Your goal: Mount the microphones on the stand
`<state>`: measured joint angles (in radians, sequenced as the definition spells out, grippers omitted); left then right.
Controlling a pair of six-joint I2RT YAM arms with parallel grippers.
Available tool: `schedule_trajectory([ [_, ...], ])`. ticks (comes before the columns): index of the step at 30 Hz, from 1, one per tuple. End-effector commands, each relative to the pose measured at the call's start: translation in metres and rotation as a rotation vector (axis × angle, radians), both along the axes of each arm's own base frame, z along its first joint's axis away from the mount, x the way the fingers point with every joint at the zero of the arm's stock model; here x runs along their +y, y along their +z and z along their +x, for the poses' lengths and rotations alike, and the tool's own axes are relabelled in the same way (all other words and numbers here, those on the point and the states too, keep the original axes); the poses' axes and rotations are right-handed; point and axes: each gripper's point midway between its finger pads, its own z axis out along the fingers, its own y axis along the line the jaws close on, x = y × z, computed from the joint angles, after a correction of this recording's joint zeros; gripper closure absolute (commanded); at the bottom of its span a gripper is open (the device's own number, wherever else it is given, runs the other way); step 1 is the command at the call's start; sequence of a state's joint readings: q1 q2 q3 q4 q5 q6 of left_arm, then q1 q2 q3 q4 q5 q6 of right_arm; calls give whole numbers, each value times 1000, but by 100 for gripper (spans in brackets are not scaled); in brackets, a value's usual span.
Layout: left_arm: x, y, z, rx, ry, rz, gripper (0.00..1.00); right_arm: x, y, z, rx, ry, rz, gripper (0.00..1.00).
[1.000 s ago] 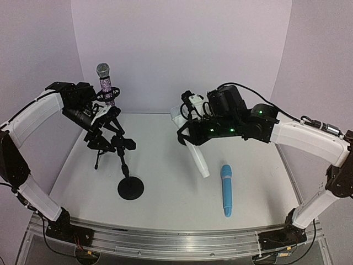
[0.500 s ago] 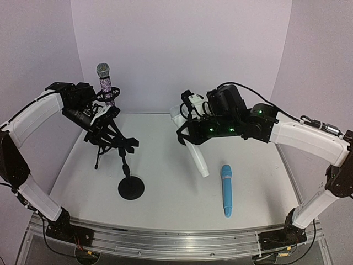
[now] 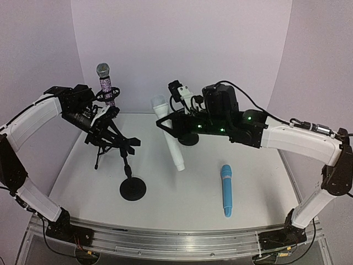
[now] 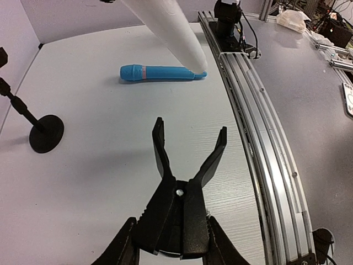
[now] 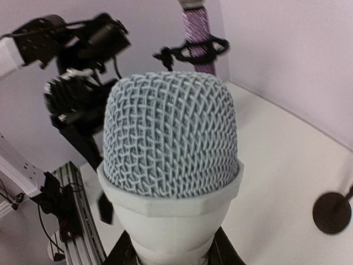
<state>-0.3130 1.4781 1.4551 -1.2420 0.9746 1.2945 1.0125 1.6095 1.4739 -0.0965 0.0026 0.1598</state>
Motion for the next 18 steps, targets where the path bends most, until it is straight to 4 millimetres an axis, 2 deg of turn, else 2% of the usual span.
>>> schedule_trajectory([
  [1, -1, 1, 0, 7, 39, -11, 100, 40, 65, -25, -217, 141, 331, 100],
  [6, -2, 2, 2, 13, 56, -23, 100, 63, 52, -35, -233, 205, 384, 100],
  [10, -3, 2, 0, 10, 56, -37, 100, 69, 36, -33, -234, 198, 406, 100],
  [15, -2, 1, -1, 2, 52, -37, 100, 75, 39, -29, -332, 194, 482, 100],
  [18, -2, 3, -2, 0, 48, -39, 100, 79, 33, -25, -354, 187, 473, 100],
])
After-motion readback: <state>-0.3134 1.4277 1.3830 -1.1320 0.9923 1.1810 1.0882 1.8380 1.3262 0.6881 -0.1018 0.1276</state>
